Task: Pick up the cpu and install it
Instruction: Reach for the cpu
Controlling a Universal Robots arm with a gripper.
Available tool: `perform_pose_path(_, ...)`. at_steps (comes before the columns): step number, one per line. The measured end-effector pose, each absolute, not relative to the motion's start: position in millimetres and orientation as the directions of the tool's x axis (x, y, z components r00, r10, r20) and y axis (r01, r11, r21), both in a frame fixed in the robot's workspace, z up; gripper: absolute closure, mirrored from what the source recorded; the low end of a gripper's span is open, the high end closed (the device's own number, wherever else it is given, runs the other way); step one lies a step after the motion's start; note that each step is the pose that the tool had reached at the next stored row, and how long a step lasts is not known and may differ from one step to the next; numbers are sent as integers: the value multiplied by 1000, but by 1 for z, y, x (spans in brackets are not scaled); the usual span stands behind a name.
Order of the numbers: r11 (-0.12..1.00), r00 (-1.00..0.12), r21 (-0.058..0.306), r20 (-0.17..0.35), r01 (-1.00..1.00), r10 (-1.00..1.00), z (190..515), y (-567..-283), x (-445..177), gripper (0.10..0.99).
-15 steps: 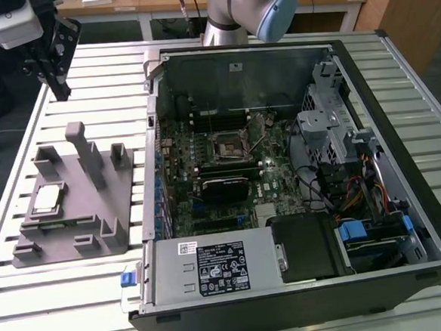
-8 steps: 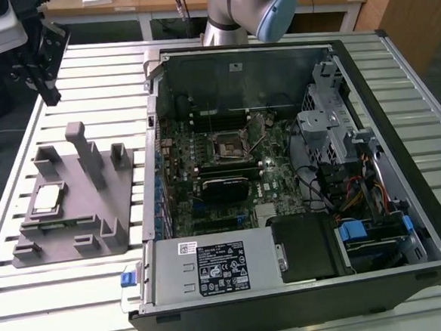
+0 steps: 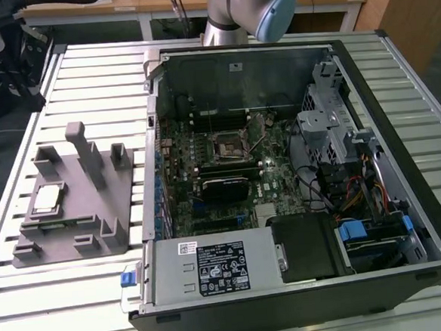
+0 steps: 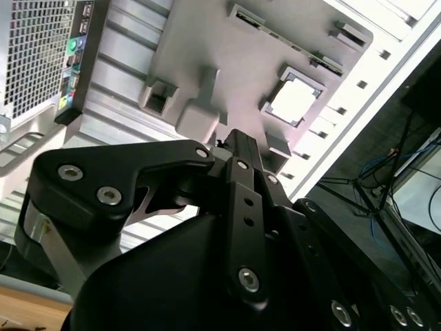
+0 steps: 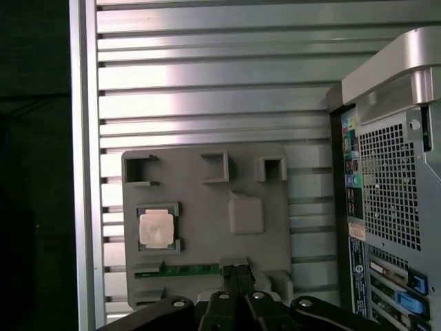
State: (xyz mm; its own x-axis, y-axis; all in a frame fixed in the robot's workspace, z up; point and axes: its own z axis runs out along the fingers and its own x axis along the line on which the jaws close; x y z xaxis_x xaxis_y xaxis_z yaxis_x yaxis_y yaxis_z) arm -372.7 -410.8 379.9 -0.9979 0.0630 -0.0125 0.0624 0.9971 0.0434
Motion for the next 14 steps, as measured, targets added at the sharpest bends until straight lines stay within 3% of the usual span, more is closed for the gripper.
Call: perform_pose_path(14, 997, -998, 43, -12, 63, 63, 379, -411, -420, 973)
